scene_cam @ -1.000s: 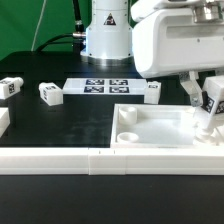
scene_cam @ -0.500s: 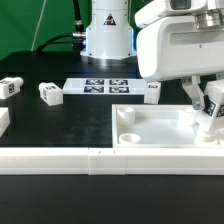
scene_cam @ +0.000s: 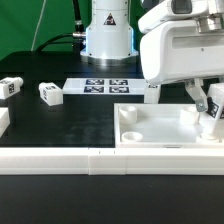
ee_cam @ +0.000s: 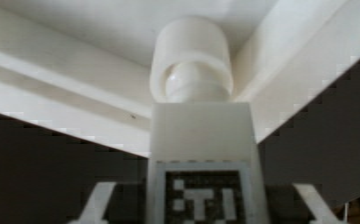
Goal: Assemble one leg
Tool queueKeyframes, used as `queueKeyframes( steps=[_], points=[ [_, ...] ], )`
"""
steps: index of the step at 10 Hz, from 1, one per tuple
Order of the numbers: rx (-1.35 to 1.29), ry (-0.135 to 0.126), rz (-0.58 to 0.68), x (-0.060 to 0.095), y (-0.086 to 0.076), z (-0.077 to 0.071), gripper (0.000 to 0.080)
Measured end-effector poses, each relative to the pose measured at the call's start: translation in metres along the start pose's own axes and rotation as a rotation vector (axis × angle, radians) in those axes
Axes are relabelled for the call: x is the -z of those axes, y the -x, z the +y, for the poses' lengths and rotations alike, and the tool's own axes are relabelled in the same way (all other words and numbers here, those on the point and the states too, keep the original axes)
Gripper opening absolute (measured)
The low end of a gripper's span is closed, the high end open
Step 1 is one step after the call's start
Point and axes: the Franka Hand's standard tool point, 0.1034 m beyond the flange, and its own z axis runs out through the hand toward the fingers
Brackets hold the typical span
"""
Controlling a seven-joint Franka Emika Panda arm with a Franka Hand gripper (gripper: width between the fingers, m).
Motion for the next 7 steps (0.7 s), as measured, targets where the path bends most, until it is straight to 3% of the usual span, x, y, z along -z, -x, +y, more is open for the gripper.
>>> queueKeyframes(
  steps=[3, 7],
  points=[
    [-0.013, 0.017, 0.025, 0.0018, 0.0105, 0.0055, 0.0287],
    [-0.013, 0.018, 0.029, 0.002, 0.0106, 0.0054, 0.0287]
  ],
)
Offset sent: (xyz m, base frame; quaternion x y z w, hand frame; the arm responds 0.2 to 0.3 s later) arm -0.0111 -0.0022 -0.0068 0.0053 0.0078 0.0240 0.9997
